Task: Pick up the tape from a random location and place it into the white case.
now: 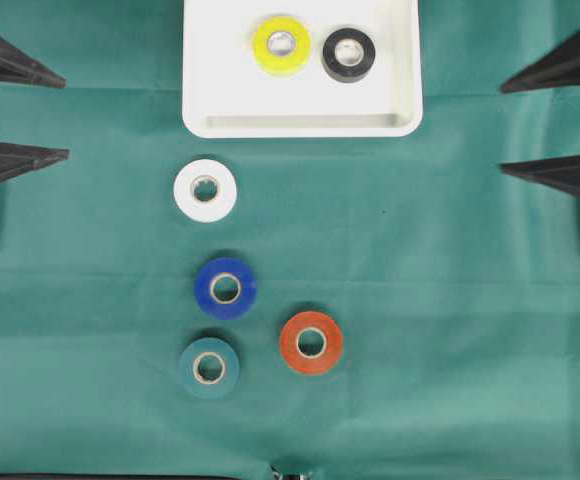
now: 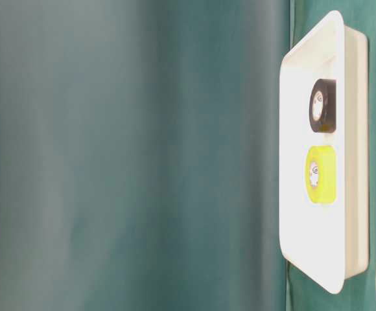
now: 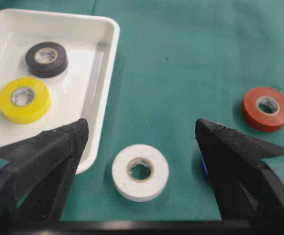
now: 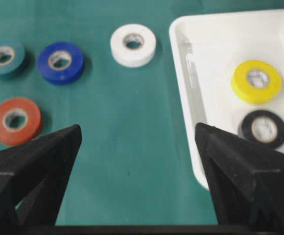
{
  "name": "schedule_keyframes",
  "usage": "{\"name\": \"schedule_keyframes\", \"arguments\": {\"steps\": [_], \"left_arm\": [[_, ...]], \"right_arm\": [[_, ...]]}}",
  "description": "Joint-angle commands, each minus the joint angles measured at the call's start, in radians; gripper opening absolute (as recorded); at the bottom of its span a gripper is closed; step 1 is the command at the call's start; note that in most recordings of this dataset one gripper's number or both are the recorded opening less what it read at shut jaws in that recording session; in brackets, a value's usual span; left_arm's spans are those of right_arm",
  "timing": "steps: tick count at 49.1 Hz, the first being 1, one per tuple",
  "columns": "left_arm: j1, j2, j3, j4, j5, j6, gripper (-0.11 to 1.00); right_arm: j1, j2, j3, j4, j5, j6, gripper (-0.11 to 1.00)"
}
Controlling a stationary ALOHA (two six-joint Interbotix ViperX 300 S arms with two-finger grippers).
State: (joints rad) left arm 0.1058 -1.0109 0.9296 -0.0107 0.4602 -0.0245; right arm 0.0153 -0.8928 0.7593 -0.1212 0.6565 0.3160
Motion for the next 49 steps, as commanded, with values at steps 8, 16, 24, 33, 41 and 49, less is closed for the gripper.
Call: {"name": "schedule_keyframes", "arguments": {"steps": [8,16,24,33,41,49], "left_arm": [[0.003,0.005,-0.015,0.0,-0.011,-0.002,0.99],[0.003,0.0,-0.014,0.0,-0.011,0.0,0.99],[0.003,-0.006,-0.012,0.0,-0.011,0.003,0.99],[0.003,-0.018,-0.003,0.0,-0.012,0.003,0.99],[0.002,-0.037,0.008,0.0,-0.021,0.0,0.99],[-0.012,-0.061,0.026,-0.002,-0.04,-0.002,0.99]], "right_arm": [[-0.017,-0.149,0.117,-0.002,-0.012,0.021,0.9],[-0.049,-0.233,0.183,-0.002,-0.032,0.026,0.9],[-0.06,-0.256,0.196,-0.002,-0.043,0.026,0.9],[-0.06,-0.245,0.202,-0.002,-0.054,0.026,0.9],[-0.06,-0.245,0.202,-0.002,-0.066,0.026,0.9],[-0.06,-0.245,0.202,-0.002,-0.072,0.026,0.9]]}}
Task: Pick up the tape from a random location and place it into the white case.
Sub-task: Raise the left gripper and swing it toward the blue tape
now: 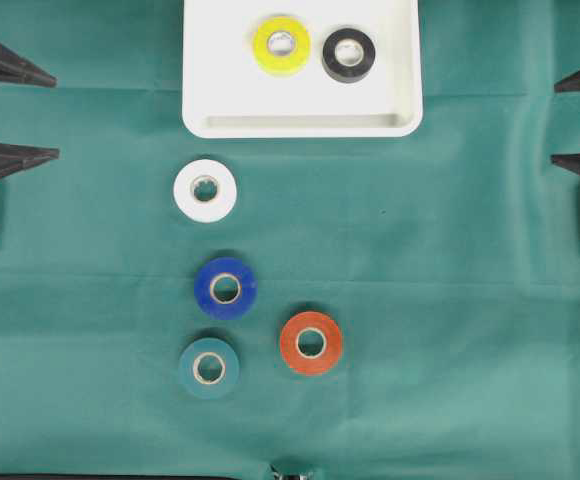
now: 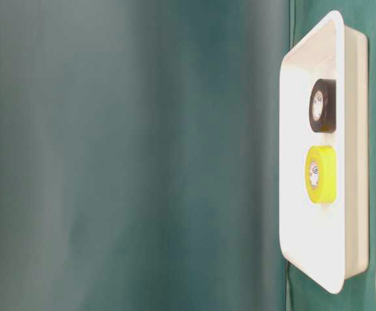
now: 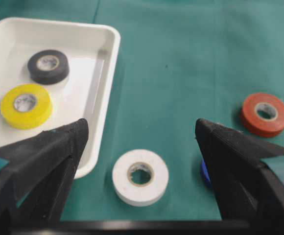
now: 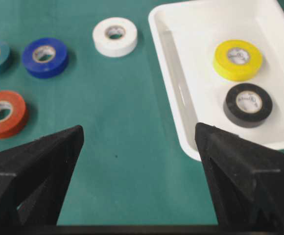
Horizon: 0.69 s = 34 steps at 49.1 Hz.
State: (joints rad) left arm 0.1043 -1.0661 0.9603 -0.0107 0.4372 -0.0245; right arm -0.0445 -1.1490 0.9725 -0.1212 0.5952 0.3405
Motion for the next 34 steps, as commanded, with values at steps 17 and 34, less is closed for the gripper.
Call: {"name": "schedule_keyframes", "arguments": {"steps": [17,34], "left_arm": [[-0.12,-0.037,0.04,-0.015,-0.081,-0.005,0.99],[-0.314,-0.002,0.048,-0.015,-0.186,-0.012,0.99]], "right_arm": [[0.0,0.012,-0.011,-0.002,-0.026,0.002,0.9],[0.0,0.012,-0.011,-0.002,-0.032,0.0,0.9]]}}
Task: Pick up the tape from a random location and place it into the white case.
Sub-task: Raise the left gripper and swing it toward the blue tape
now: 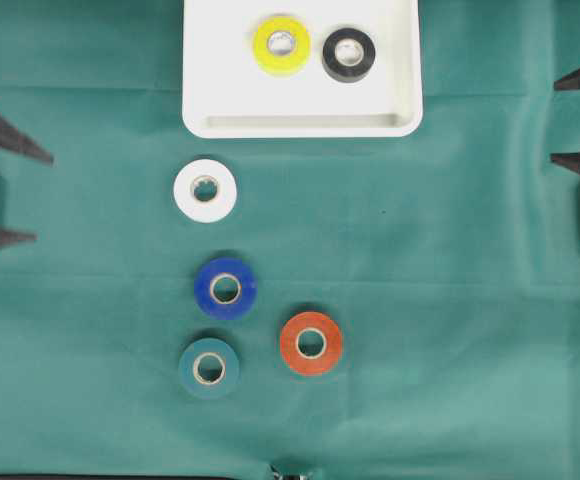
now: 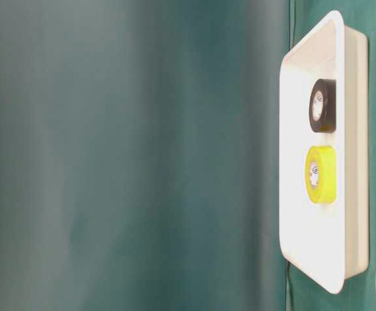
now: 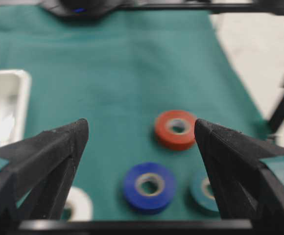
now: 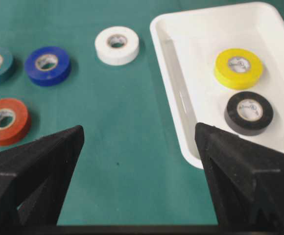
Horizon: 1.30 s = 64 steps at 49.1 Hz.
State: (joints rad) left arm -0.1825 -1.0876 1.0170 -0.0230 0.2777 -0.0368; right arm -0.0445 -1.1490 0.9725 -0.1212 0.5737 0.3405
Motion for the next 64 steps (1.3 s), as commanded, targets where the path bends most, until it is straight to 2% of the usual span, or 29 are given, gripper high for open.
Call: {"name": "schedule_keyframes", "arguments": {"steps": [1,10,25,46,53,64], "left_arm": [[-0.034,0.025,-0.009,-0.003,-0.031,0.0,0.99],[-0.044,0.049,-0.006,0.005,-0.058,0.002,0.99],[-0.005,0.052,-0.005,0.006,-0.074,0.006,0.99],[0.014,0.147,-0.02,0.011,-0.163,0.014,0.99],[0.02,0.224,-0.061,0.011,-0.189,0.026,0.99],[0.02,0.393,-0.192,0.011,-0.195,0.107,0.99]], "right_arm": [[0.0,0.012,-0.011,-0.002,-0.012,0.0,0.9],[0.0,0.012,-0.011,-0.002,-0.012,0.0,0.9],[0.0,0.014,-0.011,-0.002,-0.011,0.0,0.9],[0.0,0.015,-0.012,-0.002,-0.012,-0.003,0.9],[0.0,0.015,-0.015,0.0,-0.012,-0.003,0.9],[0.0,0.017,-0.015,-0.002,-0.014,-0.003,0.9]]}}
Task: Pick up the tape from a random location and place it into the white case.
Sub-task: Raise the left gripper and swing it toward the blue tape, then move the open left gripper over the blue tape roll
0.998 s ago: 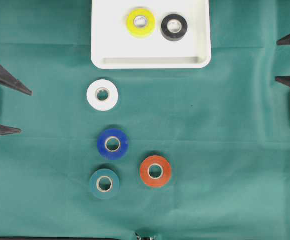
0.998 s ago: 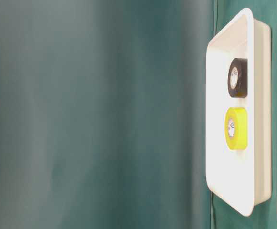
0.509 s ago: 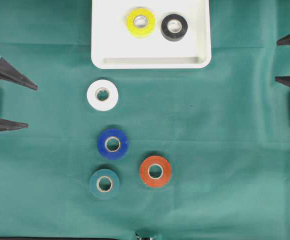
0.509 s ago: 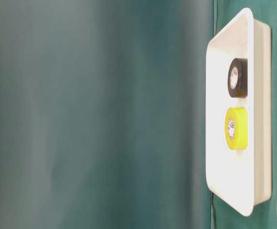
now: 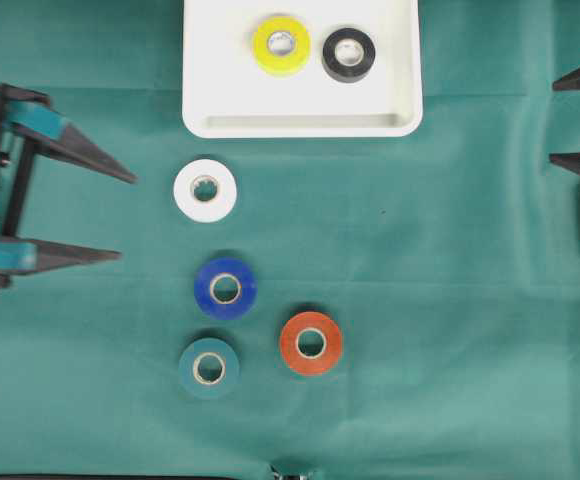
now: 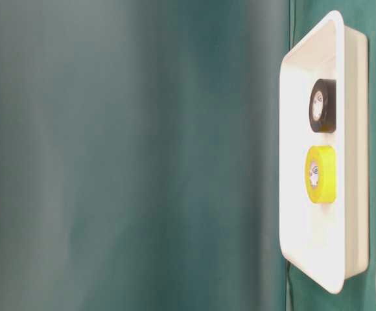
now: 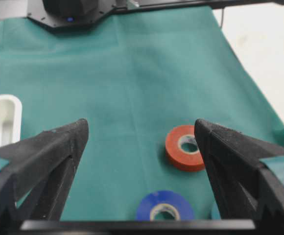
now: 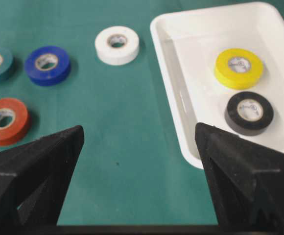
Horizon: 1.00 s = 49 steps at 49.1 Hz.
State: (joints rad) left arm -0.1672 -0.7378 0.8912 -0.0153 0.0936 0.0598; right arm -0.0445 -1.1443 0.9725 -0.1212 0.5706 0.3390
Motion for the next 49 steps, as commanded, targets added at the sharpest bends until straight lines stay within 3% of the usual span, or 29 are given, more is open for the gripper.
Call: {"name": "schedule_keyframes", "arguments": {"steps": [1,21,49], "left_arm": [[0.006,0.058,-0.08,0.005,-0.011,0.017,0.99],[0.018,0.311,-0.276,0.003,-0.005,0.029,0.99],[0.023,0.344,-0.322,-0.002,0.037,0.02,0.99]], "right_arm": [[0.0,0.012,-0.015,0.0,-0.011,-0.002,0.9],[0.0,0.014,-0.017,0.0,-0.009,-0.003,0.9],[0.0,0.015,-0.017,-0.002,-0.008,-0.005,0.9]]}}
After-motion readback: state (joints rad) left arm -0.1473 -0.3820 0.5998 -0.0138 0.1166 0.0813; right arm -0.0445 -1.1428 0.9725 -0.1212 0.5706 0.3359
